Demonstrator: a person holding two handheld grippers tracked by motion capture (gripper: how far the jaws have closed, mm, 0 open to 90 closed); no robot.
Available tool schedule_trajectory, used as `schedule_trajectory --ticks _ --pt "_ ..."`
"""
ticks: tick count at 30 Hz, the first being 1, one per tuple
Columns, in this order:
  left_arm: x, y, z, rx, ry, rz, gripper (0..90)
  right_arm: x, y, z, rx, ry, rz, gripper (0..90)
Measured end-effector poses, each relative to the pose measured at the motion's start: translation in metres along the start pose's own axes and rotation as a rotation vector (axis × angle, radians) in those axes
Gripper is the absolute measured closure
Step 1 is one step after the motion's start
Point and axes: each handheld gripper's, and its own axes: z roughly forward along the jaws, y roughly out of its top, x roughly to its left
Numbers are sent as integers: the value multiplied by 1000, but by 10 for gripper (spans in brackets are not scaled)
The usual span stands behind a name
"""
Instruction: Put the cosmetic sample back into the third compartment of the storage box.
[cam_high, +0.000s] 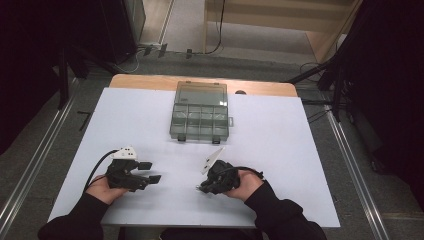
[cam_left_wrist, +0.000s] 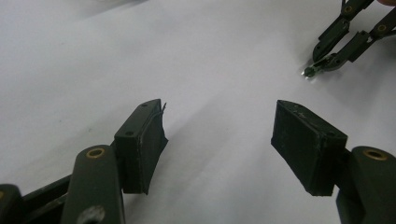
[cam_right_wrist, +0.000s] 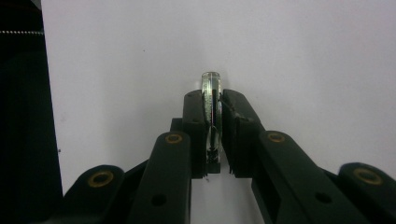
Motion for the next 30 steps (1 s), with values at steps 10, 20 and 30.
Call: schedule_trajectory --ticks 10,20,30 --pt "-1 6 5 5 -14 18 338 -8 -7 -12 -49 -6 73 816" --pt "0 12 12 7 -41 33 338 -14 -13 -23 -107 -29 132 817" --pt "1 13 13 11 -51 33 338 -27 -14 -32 -139 -42 222 817"
